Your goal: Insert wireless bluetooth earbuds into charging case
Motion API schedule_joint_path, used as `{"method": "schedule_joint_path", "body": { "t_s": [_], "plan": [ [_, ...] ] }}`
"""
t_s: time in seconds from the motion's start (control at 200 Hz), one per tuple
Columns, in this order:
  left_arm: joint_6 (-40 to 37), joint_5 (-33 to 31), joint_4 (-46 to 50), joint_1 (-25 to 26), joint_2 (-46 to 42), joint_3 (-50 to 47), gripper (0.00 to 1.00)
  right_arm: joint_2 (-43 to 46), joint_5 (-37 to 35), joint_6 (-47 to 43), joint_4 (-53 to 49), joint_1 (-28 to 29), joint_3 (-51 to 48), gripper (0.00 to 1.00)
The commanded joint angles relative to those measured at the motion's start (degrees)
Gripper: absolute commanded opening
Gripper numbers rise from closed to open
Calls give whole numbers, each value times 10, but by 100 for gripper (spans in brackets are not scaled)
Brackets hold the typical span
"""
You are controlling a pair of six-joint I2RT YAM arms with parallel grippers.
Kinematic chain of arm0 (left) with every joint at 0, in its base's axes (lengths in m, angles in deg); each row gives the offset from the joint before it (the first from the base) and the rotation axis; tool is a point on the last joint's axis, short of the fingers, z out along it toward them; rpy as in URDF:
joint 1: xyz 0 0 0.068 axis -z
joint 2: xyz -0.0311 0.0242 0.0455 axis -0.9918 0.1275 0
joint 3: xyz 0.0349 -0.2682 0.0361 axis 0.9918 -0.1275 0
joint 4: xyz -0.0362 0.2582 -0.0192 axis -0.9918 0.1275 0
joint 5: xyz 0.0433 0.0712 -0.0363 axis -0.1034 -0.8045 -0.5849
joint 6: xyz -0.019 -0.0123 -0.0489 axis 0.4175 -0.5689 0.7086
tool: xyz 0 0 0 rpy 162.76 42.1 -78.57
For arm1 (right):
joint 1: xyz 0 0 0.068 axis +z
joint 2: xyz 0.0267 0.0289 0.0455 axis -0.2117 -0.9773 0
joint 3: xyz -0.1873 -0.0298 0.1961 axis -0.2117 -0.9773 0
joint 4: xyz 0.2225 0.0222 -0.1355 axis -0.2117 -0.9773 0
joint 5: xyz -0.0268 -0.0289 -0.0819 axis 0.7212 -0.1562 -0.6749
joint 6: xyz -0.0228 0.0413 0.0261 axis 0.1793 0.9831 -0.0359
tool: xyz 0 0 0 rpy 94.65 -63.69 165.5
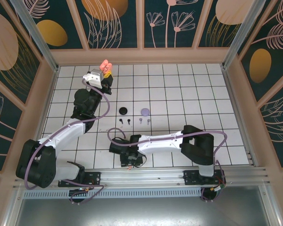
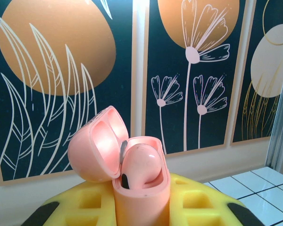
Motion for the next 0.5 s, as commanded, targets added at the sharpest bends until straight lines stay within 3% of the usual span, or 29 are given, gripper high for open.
{"method": "schedule_joint_path", "body": {
  "t_s": [0.0,0.49],
  "plan": [
    [3,9,-35,-6,-8,-3,0,-11,12,-6,-19,4,14,44],
    [8,15,-51,-7,2,-8,0,-27,19,-17,-11,4,8,36]
  ]
}}
